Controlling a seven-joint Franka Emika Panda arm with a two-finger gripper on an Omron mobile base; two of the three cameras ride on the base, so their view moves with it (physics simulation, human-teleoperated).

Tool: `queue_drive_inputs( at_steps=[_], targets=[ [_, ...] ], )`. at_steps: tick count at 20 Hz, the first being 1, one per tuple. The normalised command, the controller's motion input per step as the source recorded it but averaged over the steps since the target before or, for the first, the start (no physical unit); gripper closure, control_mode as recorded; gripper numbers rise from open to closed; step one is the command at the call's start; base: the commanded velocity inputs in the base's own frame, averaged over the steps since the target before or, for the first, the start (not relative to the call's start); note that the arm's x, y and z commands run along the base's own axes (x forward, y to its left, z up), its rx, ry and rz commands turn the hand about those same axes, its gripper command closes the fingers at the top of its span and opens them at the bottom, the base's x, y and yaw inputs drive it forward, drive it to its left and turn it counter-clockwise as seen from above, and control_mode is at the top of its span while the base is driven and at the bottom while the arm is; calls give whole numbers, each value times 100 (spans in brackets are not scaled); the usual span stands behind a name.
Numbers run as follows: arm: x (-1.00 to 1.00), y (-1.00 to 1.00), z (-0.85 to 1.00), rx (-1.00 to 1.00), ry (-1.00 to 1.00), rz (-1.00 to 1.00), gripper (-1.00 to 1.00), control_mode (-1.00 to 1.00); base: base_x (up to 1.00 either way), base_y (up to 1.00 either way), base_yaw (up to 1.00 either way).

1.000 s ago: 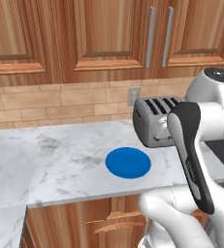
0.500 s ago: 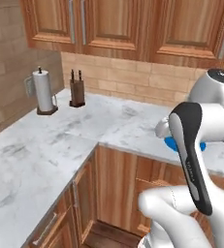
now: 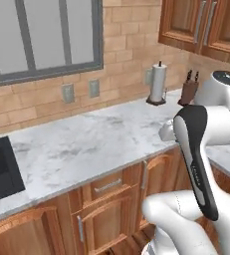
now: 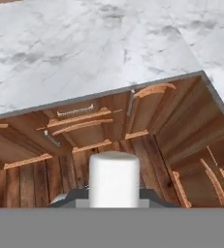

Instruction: Pick up the marshmallow and place it in the cup of hot chocolate on the dining counter.

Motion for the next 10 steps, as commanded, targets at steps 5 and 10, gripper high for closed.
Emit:
queue_drive_inputs(
  at_steps=[5, 10],
  targets=[
    [0, 0, 0, 0, 0, 0, 100, 100, -15, 0, 100],
    [0, 0, 0, 0, 0, 0, 100, 100, -47, 41, 96]
  ],
)
